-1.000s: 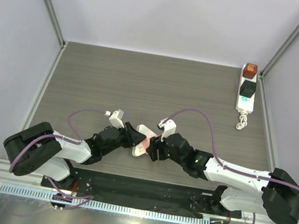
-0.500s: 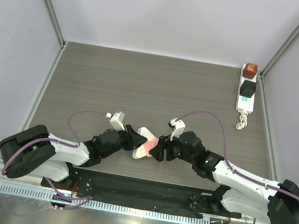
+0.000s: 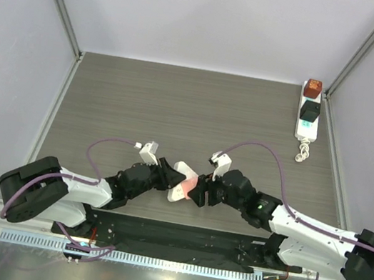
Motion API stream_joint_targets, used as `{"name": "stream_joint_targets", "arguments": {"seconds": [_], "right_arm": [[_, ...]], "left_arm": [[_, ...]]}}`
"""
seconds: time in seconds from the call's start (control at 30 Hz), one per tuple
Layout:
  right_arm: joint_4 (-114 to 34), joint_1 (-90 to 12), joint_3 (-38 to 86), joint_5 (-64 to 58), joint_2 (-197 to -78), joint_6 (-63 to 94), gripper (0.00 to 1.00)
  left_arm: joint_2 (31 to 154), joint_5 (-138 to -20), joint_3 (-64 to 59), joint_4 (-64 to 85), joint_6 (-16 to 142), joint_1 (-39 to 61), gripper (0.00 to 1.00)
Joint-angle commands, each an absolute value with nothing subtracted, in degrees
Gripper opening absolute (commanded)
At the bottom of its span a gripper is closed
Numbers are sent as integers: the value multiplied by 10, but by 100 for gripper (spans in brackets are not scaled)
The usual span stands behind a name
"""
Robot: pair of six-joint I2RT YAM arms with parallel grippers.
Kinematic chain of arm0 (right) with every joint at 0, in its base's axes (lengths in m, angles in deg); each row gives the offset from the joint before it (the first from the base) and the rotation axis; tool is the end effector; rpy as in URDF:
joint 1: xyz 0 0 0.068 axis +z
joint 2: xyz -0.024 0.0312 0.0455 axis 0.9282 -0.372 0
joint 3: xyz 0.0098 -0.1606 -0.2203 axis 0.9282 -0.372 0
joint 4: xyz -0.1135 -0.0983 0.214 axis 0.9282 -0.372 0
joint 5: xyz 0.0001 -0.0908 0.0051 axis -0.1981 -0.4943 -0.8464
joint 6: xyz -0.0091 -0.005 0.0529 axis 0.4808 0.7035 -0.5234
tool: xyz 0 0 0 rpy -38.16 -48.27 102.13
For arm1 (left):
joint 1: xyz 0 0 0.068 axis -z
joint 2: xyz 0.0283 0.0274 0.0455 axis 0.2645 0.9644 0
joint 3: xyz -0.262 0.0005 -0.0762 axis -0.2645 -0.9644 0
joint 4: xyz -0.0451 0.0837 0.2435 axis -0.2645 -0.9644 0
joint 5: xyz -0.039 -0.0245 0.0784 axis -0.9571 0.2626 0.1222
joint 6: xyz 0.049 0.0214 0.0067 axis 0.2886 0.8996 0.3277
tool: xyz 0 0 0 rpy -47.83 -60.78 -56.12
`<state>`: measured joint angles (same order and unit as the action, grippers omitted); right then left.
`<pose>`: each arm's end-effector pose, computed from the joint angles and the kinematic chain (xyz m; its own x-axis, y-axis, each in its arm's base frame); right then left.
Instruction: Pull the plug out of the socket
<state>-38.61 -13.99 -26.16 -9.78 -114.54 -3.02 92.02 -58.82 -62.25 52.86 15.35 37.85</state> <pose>0.1239 0.1725 0.1990 -0.6256 -0.1376 -0.7679 -0.6095 0.7007 0.3709 0.1382 -0.1725 0.1436 -0.6704 -0.5124 -0.5367 0.1740 0.5945 -0.7850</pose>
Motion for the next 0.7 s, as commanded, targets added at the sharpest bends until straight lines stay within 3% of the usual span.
{"name": "stream_joint_targets", "arguments": {"seconds": [0.0, 0.3, 0.67], "right_arm": [[-420, -47, -216, -275, -1097, 50, 1], [-219, 18, -320, -401, -1044, 149, 1], [-103, 18, -421, -368, -965, 101, 1]], "left_arm": [[909, -495, -644, 374, 208, 368, 0], [866, -461, -639, 329, 197, 369, 0], [900, -425, -633, 327, 158, 369, 0]]}}
